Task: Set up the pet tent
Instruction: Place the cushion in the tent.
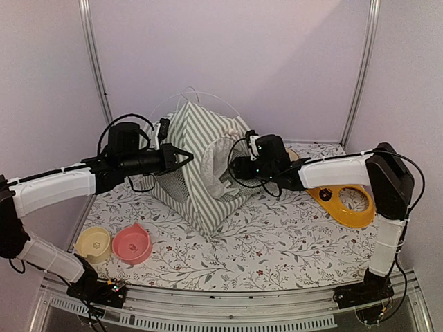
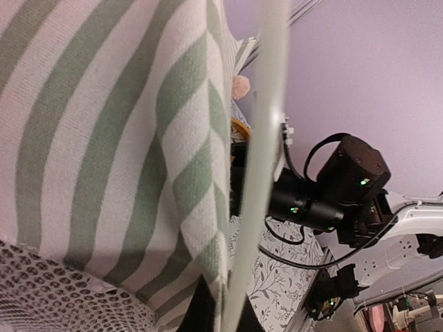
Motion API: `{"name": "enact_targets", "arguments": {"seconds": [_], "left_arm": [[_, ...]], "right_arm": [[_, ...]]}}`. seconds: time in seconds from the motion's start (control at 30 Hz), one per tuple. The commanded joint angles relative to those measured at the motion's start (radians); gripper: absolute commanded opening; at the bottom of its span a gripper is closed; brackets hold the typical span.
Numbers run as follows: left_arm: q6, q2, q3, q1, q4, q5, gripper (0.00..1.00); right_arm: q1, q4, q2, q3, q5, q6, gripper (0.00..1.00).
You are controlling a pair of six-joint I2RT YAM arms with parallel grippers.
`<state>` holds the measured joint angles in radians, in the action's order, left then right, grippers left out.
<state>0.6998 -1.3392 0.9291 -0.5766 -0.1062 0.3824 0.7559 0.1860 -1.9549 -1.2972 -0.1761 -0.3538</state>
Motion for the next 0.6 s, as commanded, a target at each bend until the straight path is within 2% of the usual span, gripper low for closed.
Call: {"name": "enact_targets", "arguments": {"seconds": [0.0,0.1,0.2,0.3,0.47,0.57], "left_arm": [[0.084,0.023,0.004,0.025,0.100,-0.026,0.00],[0.096,0.035,-0.003,0.027,0.093,-0.051,0.00],[0.099,0.041,-0.005,0.029,0.084,-0.058,0.00],[0.096,0.031,0.006,0.029,0.084,-0.040,0.00],[0.076,0.003,0.028,0.021,0.090,0.004,0.00],[0.069,-0.004,0.033,0.018,0.090,0.023,0.00]], "right_arm": [[0.004,0.001,0.249,0.115,0.088,0.024,0.78],[0.005,-0.063,0.373,0.186,0.081,-0.002,0.83],[-0.006,-0.173,0.418,0.270,-0.043,-0.049,0.86],[-0.033,-0.124,0.434,0.392,0.027,-0.121,0.86],[-0.033,-0.046,0.325,0.374,0.101,-0.153,0.86],[-0.032,-0.031,0.235,0.294,0.107,-0.148,0.77]]}}
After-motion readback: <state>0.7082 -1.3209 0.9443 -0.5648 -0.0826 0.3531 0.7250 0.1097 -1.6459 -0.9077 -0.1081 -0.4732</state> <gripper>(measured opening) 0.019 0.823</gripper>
